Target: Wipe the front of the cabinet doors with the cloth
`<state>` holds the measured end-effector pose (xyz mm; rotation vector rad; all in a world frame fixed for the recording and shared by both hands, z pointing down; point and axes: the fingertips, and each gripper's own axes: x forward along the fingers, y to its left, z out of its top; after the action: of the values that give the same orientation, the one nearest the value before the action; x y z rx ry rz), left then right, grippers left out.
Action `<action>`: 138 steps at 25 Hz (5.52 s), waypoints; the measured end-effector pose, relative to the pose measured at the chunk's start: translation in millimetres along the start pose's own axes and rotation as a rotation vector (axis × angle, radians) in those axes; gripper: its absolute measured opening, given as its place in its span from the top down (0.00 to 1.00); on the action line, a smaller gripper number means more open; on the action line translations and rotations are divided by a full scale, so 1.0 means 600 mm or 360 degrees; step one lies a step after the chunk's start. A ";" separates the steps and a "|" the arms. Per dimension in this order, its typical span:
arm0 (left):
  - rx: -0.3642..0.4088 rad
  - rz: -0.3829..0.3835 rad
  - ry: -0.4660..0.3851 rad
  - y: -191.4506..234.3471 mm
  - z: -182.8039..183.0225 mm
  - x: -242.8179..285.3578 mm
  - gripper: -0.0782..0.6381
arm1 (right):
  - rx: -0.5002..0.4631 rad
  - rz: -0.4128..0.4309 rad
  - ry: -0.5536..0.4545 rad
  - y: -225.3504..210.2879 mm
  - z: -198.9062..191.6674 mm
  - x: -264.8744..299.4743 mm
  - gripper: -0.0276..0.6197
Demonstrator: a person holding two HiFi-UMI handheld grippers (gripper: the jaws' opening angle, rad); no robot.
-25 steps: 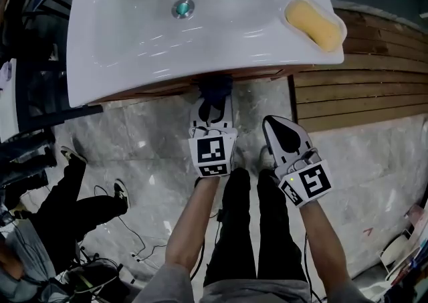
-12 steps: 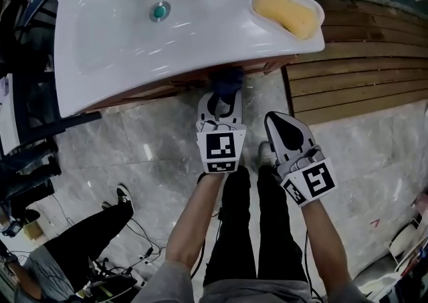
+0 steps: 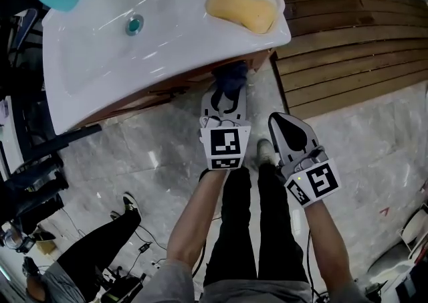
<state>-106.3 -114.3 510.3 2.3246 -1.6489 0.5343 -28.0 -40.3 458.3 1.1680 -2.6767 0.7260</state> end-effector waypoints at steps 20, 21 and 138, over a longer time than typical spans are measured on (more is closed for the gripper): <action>0.0095 -0.0280 -0.0026 -0.107 0.018 0.046 0.74 | 0.0060 -0.0081 -0.0009 -0.030 -0.020 -0.033 0.94; 0.0092 -0.0283 -0.0036 -0.109 0.017 0.038 0.74 | 0.0063 -0.0079 -0.0009 -0.027 -0.022 -0.033 0.94; -0.0185 -0.0214 0.0164 -0.023 -0.157 0.124 0.74 | 0.0218 -0.0306 -0.0045 -0.113 -0.128 0.008 0.94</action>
<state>-85.7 -135.5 627.3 2.2637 -1.4267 0.5065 12.2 -46.6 552.5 1.4547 -2.5241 0.8767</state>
